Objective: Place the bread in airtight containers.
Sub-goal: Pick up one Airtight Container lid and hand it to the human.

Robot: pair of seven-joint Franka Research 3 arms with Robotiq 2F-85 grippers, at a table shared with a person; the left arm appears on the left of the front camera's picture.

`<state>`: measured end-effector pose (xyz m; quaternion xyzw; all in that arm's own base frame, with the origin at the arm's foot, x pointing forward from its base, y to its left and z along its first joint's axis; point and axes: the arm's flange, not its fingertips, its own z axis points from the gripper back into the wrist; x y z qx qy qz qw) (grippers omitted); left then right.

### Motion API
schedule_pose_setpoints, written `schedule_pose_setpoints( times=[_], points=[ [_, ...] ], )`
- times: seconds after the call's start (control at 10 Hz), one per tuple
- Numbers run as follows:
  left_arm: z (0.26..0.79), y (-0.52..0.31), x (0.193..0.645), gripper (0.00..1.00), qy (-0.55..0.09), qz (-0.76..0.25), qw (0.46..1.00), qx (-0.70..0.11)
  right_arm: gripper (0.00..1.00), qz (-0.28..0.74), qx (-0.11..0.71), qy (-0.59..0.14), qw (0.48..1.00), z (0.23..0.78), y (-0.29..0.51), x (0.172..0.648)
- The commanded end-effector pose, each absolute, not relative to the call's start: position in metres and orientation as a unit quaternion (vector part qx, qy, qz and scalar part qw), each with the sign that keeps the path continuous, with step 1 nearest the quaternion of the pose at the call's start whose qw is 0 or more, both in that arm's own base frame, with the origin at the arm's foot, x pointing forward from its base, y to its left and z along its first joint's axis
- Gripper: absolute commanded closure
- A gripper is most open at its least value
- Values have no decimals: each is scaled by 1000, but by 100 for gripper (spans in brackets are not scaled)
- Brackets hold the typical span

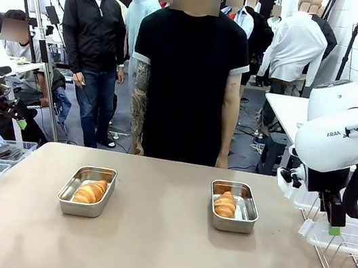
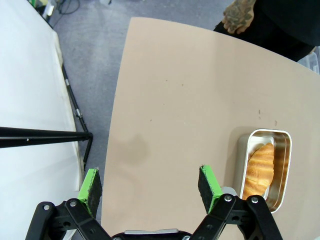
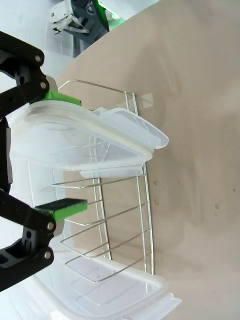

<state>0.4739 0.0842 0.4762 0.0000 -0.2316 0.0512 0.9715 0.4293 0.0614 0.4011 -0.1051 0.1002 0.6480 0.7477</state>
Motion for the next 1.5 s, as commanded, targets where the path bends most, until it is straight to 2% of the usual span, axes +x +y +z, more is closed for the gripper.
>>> schedule_pose_setpoints(
  times=[0.0,0.2,1.0,1.4],
  points=[
    [476,84,472,0,-232,54,971,0,59,639,-123,95,753,400,65,428],
    [476,84,472,0,-232,54,971,0,98,637,-128,100,754,403,68,427],
    [476,84,472,0,-232,54,971,0,100,622,-135,86,766,425,79,412],
    [476,84,472,0,-232,54,971,0,100,574,-169,68,798,490,101,378]
  ],
)
